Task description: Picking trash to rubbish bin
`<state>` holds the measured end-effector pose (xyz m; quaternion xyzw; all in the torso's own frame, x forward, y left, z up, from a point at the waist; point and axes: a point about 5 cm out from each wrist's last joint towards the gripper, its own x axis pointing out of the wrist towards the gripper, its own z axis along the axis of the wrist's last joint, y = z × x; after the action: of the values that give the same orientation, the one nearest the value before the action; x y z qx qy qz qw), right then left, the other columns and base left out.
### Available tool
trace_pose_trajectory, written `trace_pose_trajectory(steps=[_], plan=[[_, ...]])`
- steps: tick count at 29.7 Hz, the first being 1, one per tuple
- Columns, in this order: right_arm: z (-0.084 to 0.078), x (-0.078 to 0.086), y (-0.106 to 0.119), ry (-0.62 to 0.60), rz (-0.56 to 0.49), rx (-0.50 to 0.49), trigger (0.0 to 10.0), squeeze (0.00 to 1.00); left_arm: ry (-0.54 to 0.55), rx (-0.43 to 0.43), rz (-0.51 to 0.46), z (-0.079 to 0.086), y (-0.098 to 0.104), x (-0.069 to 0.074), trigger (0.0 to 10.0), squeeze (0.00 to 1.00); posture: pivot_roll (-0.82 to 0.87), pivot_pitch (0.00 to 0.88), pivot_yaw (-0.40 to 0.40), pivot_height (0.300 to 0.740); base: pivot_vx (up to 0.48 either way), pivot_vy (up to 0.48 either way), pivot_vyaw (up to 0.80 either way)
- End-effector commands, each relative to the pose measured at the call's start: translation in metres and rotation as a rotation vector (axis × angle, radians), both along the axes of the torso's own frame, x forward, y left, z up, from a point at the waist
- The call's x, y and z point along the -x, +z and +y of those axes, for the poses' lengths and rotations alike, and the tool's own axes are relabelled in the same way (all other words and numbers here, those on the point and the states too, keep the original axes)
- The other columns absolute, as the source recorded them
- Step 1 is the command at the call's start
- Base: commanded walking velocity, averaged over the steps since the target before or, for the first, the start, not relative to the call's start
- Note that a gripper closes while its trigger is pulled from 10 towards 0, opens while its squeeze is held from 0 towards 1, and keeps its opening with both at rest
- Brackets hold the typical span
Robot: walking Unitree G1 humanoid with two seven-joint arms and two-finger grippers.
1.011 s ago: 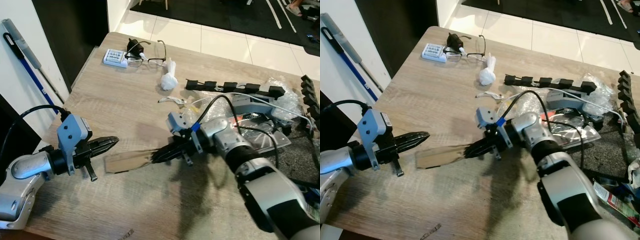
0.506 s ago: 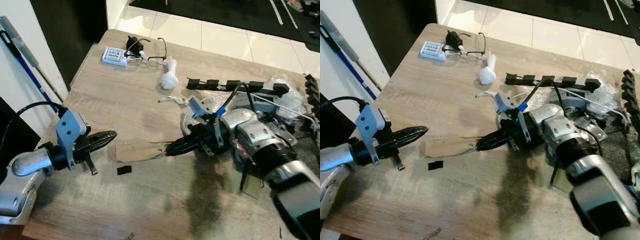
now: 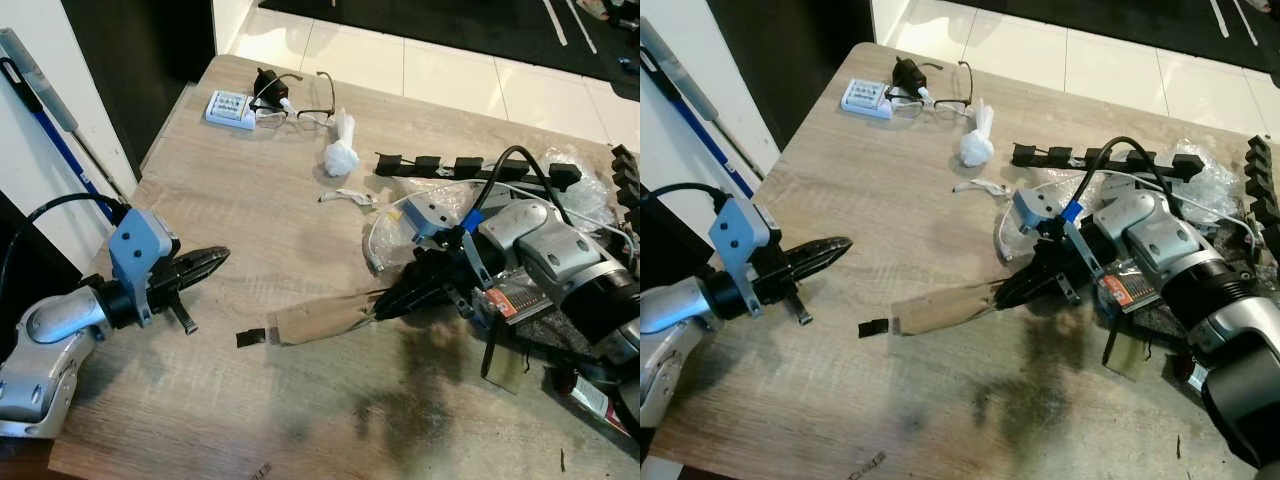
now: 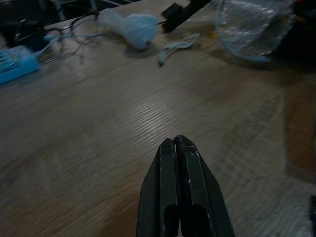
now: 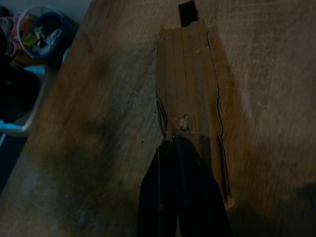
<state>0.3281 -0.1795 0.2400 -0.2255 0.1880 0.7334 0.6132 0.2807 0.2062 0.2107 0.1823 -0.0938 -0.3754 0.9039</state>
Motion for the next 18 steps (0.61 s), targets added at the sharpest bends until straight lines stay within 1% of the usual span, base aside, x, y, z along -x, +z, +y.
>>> trace_pose_trajectory(steps=[1,3,5,7,10,12,14,15,16,17,18], plan=[[-0.002,0.002,0.006,-0.002,0.007,-0.033,0.0,0.0,0.028,0.011,0.008,0.002,-0.007,-0.001,10.0,0.0,0.02,0.269,-0.085,0.74,0.0,0.0,0.0],[-0.006,0.002,0.02,-0.024,0.012,-0.109,0.0,0.0,0.065,0.02,-0.011,0.005,-0.005,-0.003,10.0,0.0,0.02,0.27,-0.084,0.74,0.0,0.0,0.0],[-0.01,0.002,0.03,-0.038,0.011,-0.149,0.0,0.0,0.087,0.027,-0.015,0.006,-0.004,-0.005,10.0,0.0,0.02,0.271,-0.084,0.74,0.0,0.0,0.0],[-0.012,0.002,0.033,-0.043,0.008,-0.158,0.0,0.0,0.092,0.03,-0.012,0.007,-0.004,-0.005,10.0,0.0,0.02,0.271,-0.084,0.74,0.0,0.0,0.0],[-0.019,0.006,0.051,-0.067,0.018,-0.243,0.0,0.0,0.126,0.029,-0.014,0.009,-0.005,-0.008,10.0,0.0,0.02,0.272,-0.083,0.74,0.0,0.0,0.0],[-0.022,0.008,0.066,-0.074,0.038,-0.358,0.0,0.0,0.168,0.031,-0.02,0.012,-0.005,-0.01,10.0,0.0,0.02,0.272,-0.082,0.74,0.0,0.0,0.0],[-0.024,0.01,0.076,-0.07,0.057,-0.455,0.0,0.0,0.208,0.03,-0.026,0.014,-0.005,-0.014,10.0,0.0,0.02,0.272,-0.081,0.74,0.0,0.0,0.0],[-0.024,0.01,0.076,-0.07,0.057,-0.455,0.0,0.0,0.208,0.03,-0.026,0.014,-0.005,-0.014,10.0,0.0,0.02,0.272,-0.081,0.74,0.0,0.0,0.0],[-0.025,0.01,0.082,-0.067,0.063,-0.519,0.0,0.0,0.23,0.031,-0.033,0.015,-0.005,-0.016,10.0,0.0,0.02,0.271,-0.081,0.74,0.0,0.0,0.0],[-0.028,0.004,0.095,-0.066,0.012,-0.678,0.0,0.0,0.298,0.027,-0.056,0.017,-0.003,-0.02,10.0,0.0,0.02,0.272,-0.079,0.74,0.0,0.0,0.0],[-0.028,0.004,0.095,-0.066,0.012,-0.678,0.0,0.0,0.298,0.027,-0.056,0.017,-0.003,-0.02,10.0,0.0,0.02,0.272,-0.079,0.74,0.0,0.0,0.0]])
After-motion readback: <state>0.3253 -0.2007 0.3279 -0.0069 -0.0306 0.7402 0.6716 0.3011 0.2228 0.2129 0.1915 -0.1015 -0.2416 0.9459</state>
